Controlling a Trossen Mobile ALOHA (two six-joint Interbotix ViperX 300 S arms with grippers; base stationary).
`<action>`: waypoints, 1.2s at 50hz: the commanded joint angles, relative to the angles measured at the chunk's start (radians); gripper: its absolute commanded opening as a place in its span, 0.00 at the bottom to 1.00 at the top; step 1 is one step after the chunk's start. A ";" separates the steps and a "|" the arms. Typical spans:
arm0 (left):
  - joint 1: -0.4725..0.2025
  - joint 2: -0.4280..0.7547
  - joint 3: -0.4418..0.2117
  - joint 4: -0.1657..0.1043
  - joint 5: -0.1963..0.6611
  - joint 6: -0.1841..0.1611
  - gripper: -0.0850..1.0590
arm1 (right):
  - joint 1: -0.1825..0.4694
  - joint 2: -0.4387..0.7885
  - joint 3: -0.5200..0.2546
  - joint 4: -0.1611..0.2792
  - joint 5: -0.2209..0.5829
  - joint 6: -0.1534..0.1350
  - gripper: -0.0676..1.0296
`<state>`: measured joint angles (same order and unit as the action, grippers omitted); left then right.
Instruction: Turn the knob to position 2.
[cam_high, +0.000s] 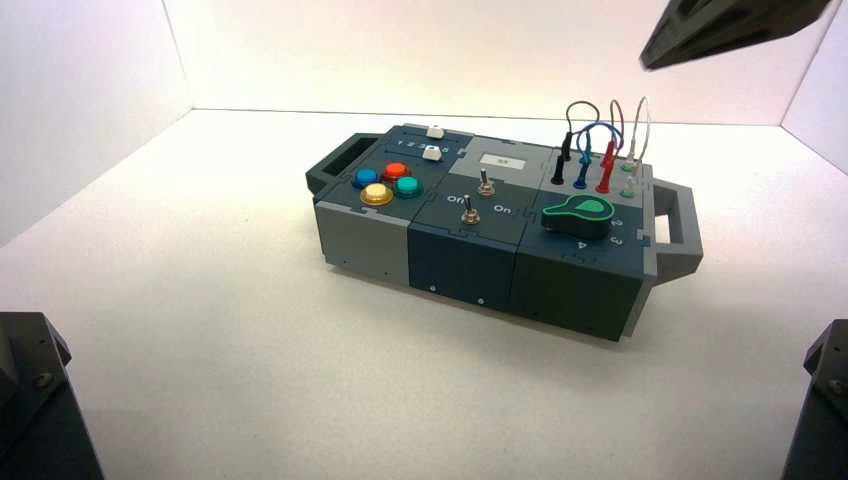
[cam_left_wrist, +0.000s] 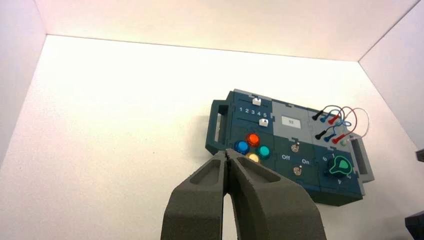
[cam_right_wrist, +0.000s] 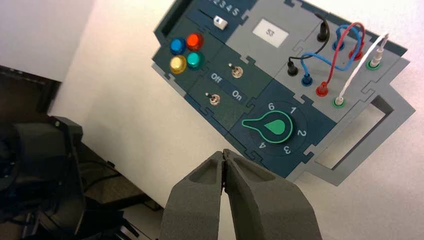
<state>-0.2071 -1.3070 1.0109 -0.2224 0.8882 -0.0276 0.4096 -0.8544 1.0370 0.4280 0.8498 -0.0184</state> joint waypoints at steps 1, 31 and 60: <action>-0.005 0.025 -0.035 0.002 -0.015 0.009 0.05 | 0.025 0.089 -0.057 0.006 -0.012 -0.018 0.04; -0.005 0.044 -0.041 0.002 -0.018 0.021 0.05 | 0.101 0.403 -0.141 -0.023 -0.069 -0.020 0.04; -0.005 0.057 -0.052 0.002 -0.020 0.025 0.05 | 0.101 0.601 -0.181 -0.061 -0.140 -0.023 0.04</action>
<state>-0.2071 -1.2686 0.9910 -0.2224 0.8774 -0.0061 0.5077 -0.2638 0.8912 0.3697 0.7179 -0.0353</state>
